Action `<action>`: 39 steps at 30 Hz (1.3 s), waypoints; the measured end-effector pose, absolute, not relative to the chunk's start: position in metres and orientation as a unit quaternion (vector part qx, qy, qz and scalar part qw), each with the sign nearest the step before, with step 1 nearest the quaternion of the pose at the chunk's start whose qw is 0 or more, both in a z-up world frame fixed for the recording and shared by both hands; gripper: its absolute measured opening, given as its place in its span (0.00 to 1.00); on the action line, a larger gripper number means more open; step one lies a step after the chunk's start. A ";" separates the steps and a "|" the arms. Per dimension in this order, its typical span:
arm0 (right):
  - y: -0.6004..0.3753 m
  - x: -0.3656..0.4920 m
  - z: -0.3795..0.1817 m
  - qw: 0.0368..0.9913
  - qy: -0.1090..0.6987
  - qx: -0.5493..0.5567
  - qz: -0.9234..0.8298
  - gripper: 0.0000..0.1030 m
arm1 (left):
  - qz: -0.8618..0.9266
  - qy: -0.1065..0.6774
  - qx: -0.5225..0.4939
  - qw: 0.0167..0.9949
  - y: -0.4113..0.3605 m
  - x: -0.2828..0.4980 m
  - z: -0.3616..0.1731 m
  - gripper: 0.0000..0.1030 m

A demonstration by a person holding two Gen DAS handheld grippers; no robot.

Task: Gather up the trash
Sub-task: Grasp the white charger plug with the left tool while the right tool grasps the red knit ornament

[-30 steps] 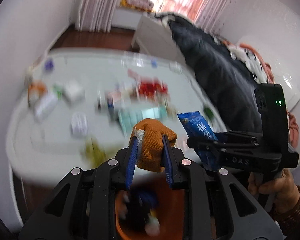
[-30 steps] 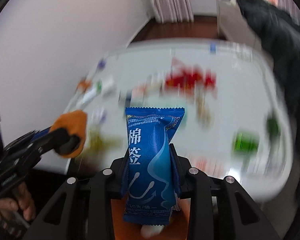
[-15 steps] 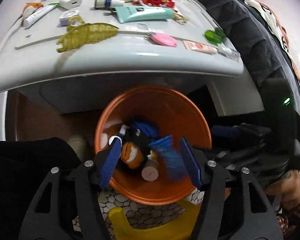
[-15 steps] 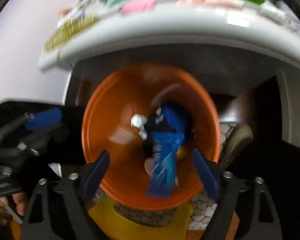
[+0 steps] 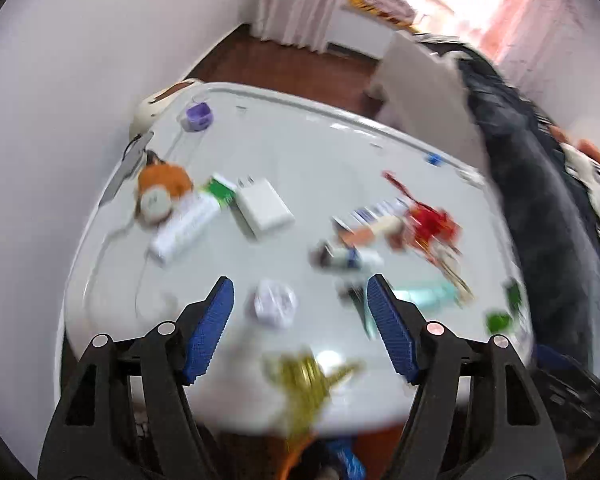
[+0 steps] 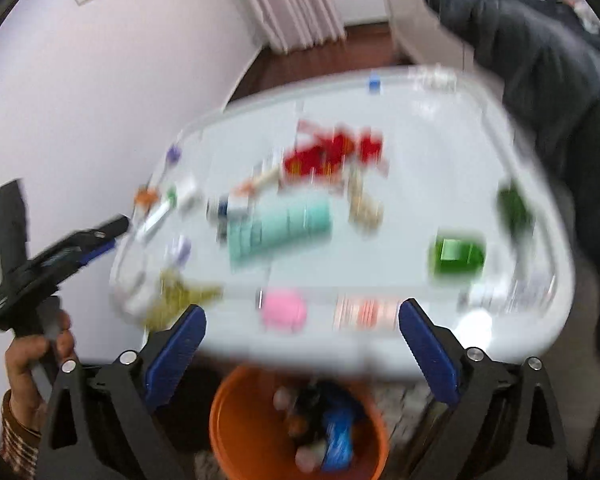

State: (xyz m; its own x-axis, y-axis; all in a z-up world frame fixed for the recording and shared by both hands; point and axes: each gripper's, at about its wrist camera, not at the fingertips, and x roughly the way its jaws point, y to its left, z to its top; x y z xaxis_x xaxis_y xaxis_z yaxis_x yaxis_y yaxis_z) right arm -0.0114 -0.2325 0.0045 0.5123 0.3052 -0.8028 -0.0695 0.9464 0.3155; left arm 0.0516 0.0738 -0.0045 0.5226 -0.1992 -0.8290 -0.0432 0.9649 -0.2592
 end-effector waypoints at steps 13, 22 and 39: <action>-0.241 0.014 -0.014 0.872 0.469 0.100 0.100 0.94 | 0.068 0.541 -0.118 0.830 0.053 0.141 -0.063 0.62; -0.255 0.018 -0.017 0.879 0.460 0.097 0.080 0.94 | 0.066 0.541 -0.088 0.834 0.049 0.141 -0.076 0.45; -0.211 0.170 -0.069 0.857 0.510 -0.004 0.075 0.94 | -0.053 0.463 -0.033 0.884 0.009 0.100 -0.023 0.16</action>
State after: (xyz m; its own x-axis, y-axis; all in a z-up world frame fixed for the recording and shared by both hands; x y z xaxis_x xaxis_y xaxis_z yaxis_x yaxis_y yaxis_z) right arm 0.1695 -0.2110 -0.0687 0.4677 0.1254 -0.8750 -0.1328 0.9886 0.0706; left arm 0.1002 0.0094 -0.0228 0.5651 -0.1236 -0.8157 0.0623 0.9923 -0.1072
